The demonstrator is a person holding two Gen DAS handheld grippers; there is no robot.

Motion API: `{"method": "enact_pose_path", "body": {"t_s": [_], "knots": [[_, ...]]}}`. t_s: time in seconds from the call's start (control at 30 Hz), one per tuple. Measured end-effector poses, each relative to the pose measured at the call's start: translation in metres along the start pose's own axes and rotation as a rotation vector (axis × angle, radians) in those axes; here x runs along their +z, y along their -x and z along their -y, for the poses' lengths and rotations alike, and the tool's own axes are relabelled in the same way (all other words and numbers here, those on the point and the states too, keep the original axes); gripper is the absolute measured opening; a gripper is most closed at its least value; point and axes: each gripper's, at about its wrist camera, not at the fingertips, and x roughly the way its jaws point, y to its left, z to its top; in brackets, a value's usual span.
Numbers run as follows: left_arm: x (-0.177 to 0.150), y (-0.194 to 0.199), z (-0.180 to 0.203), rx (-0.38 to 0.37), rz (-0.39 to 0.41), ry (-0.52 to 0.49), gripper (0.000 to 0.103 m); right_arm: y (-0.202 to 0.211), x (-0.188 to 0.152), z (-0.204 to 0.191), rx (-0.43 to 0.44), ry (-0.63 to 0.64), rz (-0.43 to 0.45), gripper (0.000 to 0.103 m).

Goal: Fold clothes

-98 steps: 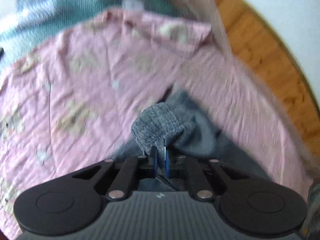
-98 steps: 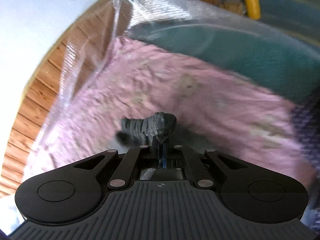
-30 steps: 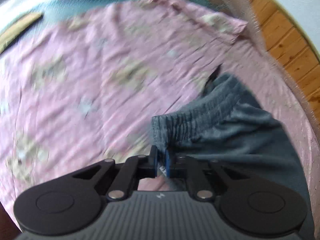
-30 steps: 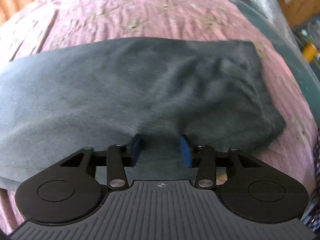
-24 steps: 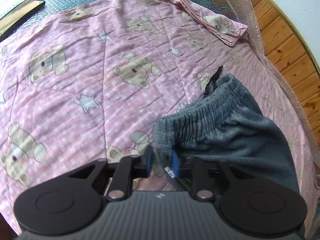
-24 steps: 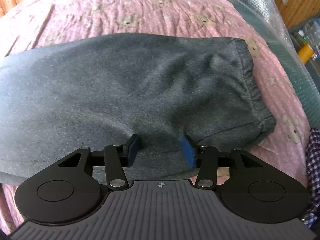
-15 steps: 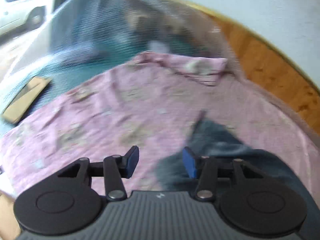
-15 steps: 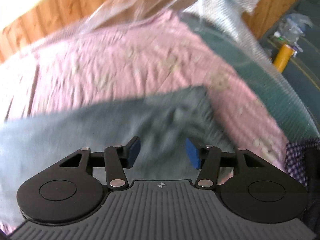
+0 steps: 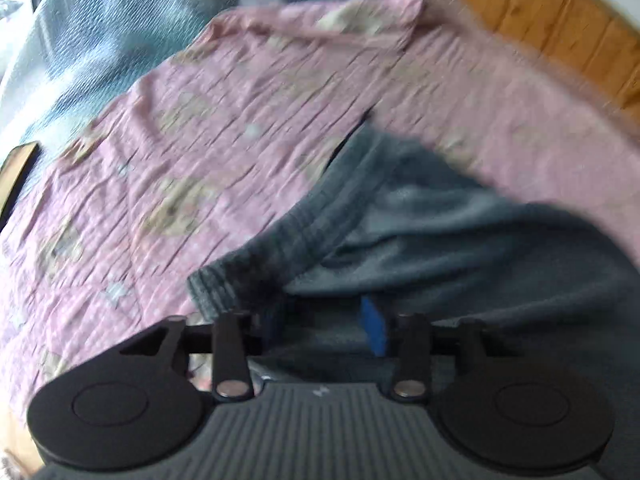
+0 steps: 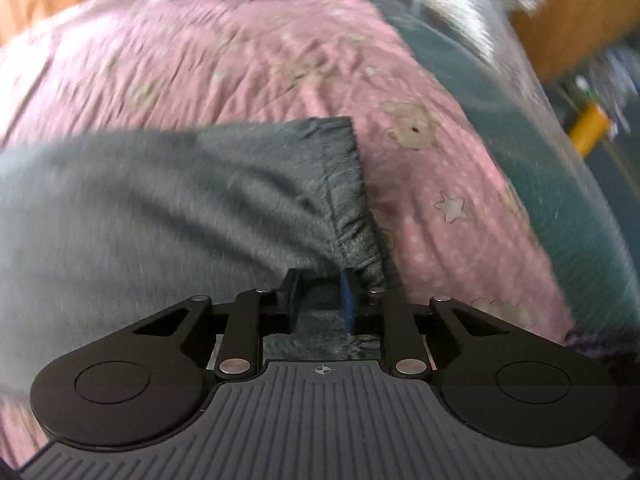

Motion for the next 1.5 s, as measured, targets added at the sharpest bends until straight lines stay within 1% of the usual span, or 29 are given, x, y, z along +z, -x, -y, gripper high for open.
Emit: {"method": "enact_pose_path", "body": {"t_s": [0.03, 0.1, 0.13, 0.17, 0.27, 0.33, 0.37, 0.43, 0.47, 0.53, 0.57, 0.63, 0.7, 0.73, 0.83, 0.87, 0.93, 0.97, 1.0, 1.03, 1.07, 1.1, 1.23, 1.3, 1.33, 1.37, 1.4, 1.47, 1.5], "knots": [[0.008, 0.007, -0.001, 0.001, 0.023, -0.005, 0.057, 0.002, 0.004, -0.003, -0.018, 0.014, -0.015, 0.019], [0.032, 0.005, -0.007, -0.003, 0.046, -0.008, 0.070, 0.015, 0.016, -0.012, -0.071, -0.004, 0.004, 0.039], [0.046, 0.002, -0.011, -0.006, 0.055, -0.009, 0.072, 0.026, 0.024, -0.021, -0.090, -0.003, 0.039, 0.053], [0.058, -0.007, -0.012, -0.020, 0.045, -0.023, 0.073, 0.036, 0.033, -0.035, -0.080, 0.006, 0.076, 0.054], [0.096, -0.047, -0.008, -0.087, -0.021, -0.093, 0.076, 0.056, 0.063, -0.103, 0.024, 0.080, 0.123, 0.057], [0.107, -0.074, -0.001, -0.148, -0.078, -0.172, 0.076, 0.066, 0.082, -0.157, 0.117, 0.150, 0.141, 0.061], [0.109, -0.083, 0.004, -0.171, -0.098, -0.215, 0.075, 0.069, 0.091, -0.192, 0.183, 0.211, 0.149, 0.070], [0.110, -0.093, 0.008, -0.235, -0.128, -0.243, 0.071, 0.072, 0.108, -0.263, 0.312, 0.334, 0.163, 0.082], [0.111, -0.098, 0.009, -0.270, -0.142, -0.250, 0.068, 0.072, 0.116, -0.302, 0.366, 0.398, 0.170, 0.086], [0.114, -0.105, 0.007, -0.324, -0.156, -0.238, 0.050, 0.070, 0.131, -0.378, 0.471, 0.517, 0.180, 0.086], [0.114, -0.105, 0.007, -0.339, -0.142, -0.240, 0.031, 0.066, 0.136, -0.412, 0.513, 0.555, 0.178, 0.088], [0.114, -0.097, 0.006, -0.355, -0.087, -0.258, 0.007, 0.059, 0.145, -0.477, 0.596, 0.631, 0.166, 0.088], [0.110, -0.095, -0.015, -0.384, -0.038, -0.158, 0.008, 0.054, 0.144, -0.528, 0.661, 0.706, 0.120, 0.079], [0.108, -0.095, -0.028, -0.399, -0.015, -0.092, 0.008, 0.051, 0.140, -0.541, 0.670, 0.744, 0.101, 0.077], [0.101, -0.095, -0.068, -0.444, 0.056, 0.105, 0.007, 0.050, 0.115, -0.560, 0.634, 0.822, 0.049, 0.078], [0.098, -0.101, -0.073, -0.439, 0.049, 0.128, 0.008, 0.046, 0.105, -0.561, 0.609, 0.832, 0.029, 0.079], [0.102, -0.114, -0.076, -0.448, 0.008, 0.123, 0.011, 0.041, 0.090, -0.556, 0.569, 0.828, -0.002, 0.080], [0.104, -0.120, -0.077, -0.457, -0.011, 0.121, 0.015, 0.040, 0.089, -0.552, 0.566, 0.802, -0.003, 0.083], [0.106, -0.123, -0.079, -0.461, -0.027, 0.114, 0.024, 0.039, 0.091, -0.549, 0.561, 0.787, -0.022, 0.085], [0.108, -0.123, -0.080, -0.461, -0.041, 0.104, 0.028, 0.038, 0.094, -0.546, 0.558, 0.780, -0.047, 0.085], [0.111, -0.124, -0.082, -0.462, -0.055, 0.094, 0.036, 0.038, 0.098, -0.544, 0.556, 0.773, -0.067, 0.084], [0.113, -0.125, -0.083, -0.462, -0.069, 0.084, 0.041, 0.040, 0.104, -0.543, 0.557, 0.765, -0.073, 0.081], [0.118, -0.125, -0.081, -0.525, -0.106, 0.054, 0.044, 0.050, 0.128, -0.554, 0.602, 0.717, -0.028, 0.074], [0.121, -0.122, -0.069, -0.554, -0.110, -0.002, 0.047, 0.050, 0.131, -0.569, 0.641, 0.710, -0.027, 0.071], [0.122, -0.120, -0.062, -0.550, -0.106, -0.041, 0.046, 0.050, 0.133, -0.577, 0.660, 0.707, -0.027, 0.071], [0.122, -0.117, -0.056, -0.548, -0.094, -0.078, 0.031, 0.049, 0.134, -0.585, 0.677, 0.709, -0.028, 0.072], [0.122, -0.112, -0.051, -0.546, -0.078, -0.112, 0.009, 0.047, 0.131, -0.594, 0.685, 0.726, -0.029, 0.072], [0.117, -0.098, -0.050, -0.559, -0.037, -0.148, 0.008, 0.044, 0.127, -0.606, 0.691, 0.774, -0.019, 0.073], [0.112, -0.089, -0.053, -0.572, -0.020, -0.152, 0.007, 0.041, 0.127, -0.611, 0.697, 0.796, -0.022, 0.071]]}}
